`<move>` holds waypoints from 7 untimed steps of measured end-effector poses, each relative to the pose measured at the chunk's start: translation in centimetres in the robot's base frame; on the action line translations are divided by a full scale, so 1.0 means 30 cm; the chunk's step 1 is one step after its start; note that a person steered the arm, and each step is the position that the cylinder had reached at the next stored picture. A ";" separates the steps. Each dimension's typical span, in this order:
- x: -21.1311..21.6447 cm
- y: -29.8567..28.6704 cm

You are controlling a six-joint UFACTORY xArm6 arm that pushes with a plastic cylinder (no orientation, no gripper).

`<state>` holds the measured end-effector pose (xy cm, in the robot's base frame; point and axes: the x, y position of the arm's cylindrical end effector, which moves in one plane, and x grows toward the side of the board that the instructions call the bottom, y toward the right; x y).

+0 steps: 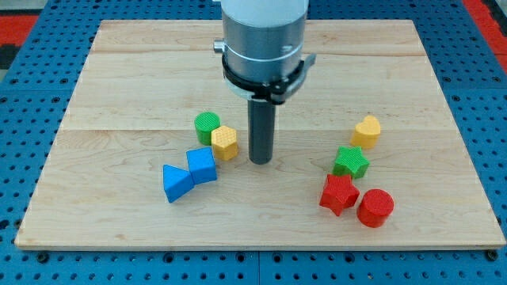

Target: Push the blue cube to the top of the yellow heart

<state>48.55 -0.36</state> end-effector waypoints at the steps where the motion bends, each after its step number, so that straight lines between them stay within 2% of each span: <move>1: -0.018 -0.199; 2: -0.082 -0.295; 4: -0.186 -0.295; 5: -0.186 -0.210; 7: -0.187 -0.177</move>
<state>42.95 -5.67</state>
